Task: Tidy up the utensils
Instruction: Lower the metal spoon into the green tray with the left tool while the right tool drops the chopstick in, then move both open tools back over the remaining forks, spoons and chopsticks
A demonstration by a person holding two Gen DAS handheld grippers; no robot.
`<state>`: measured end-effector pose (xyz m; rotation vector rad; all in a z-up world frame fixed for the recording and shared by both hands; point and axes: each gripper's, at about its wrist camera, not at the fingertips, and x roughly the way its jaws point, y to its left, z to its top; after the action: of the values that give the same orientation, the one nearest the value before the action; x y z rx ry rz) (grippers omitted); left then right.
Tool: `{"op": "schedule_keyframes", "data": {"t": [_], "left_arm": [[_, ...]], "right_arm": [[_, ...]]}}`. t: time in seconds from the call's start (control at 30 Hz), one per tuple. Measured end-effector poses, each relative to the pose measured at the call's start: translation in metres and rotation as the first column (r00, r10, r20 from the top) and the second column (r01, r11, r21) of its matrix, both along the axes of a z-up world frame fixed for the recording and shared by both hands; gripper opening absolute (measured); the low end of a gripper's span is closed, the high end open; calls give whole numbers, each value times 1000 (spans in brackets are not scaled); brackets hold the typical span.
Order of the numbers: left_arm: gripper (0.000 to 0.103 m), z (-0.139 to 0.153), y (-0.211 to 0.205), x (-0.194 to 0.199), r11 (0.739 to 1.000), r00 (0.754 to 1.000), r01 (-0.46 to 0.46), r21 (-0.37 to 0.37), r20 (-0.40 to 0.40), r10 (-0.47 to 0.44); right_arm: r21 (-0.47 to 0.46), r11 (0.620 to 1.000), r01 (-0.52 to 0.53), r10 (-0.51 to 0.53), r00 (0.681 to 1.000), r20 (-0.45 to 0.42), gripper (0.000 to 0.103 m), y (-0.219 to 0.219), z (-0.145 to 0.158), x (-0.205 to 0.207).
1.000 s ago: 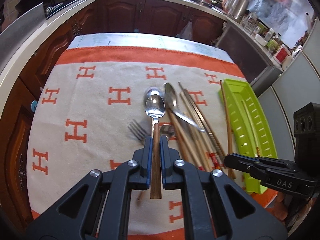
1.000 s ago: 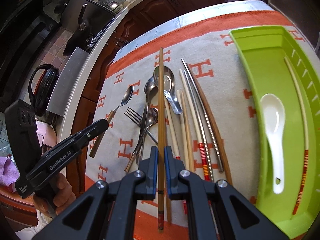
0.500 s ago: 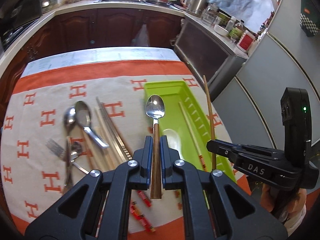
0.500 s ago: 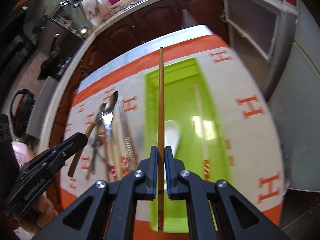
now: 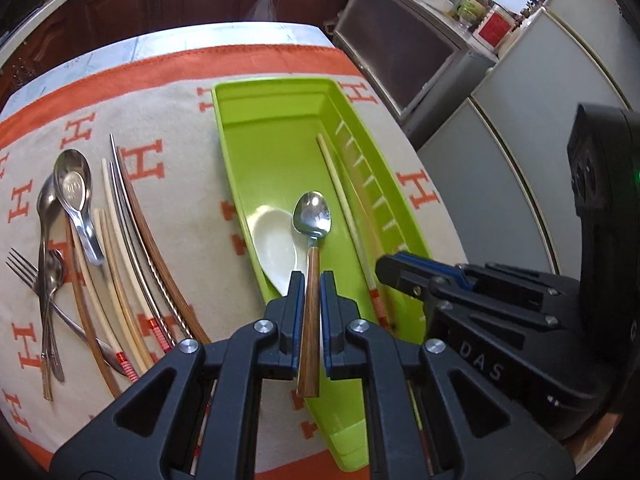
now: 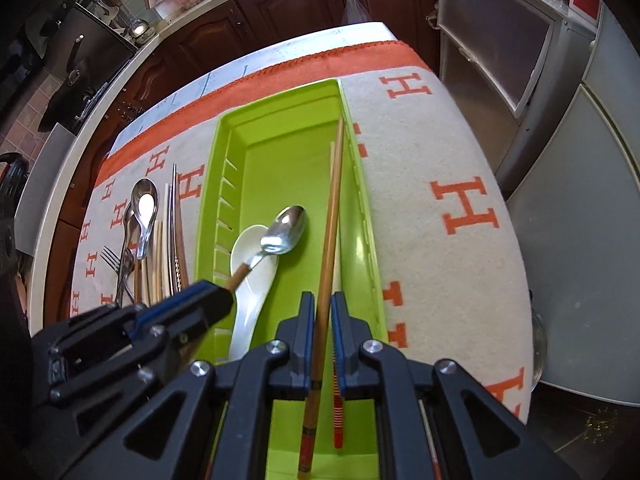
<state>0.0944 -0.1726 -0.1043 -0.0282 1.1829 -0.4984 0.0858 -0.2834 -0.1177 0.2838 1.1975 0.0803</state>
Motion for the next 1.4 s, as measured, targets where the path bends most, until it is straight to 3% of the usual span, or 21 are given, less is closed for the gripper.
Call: {"op": "schedule_keyframes", "data": {"t": [0.3,0.8,1.4], "left_arm": [[6,23,14,-29,999,997,44,18,66,-45],[11,24,97,-49,986,991,-93,136,105,79],[11,18,150,-53,971,981,-180,159,106,164]], "right_arm": [[65,998,11,-12,1000,18,9,1,-2,-7],[78,997,-17,14,999,40,9,29,7,-32],[43,995,-87,85,995,42,9,82,18,-30]]}}
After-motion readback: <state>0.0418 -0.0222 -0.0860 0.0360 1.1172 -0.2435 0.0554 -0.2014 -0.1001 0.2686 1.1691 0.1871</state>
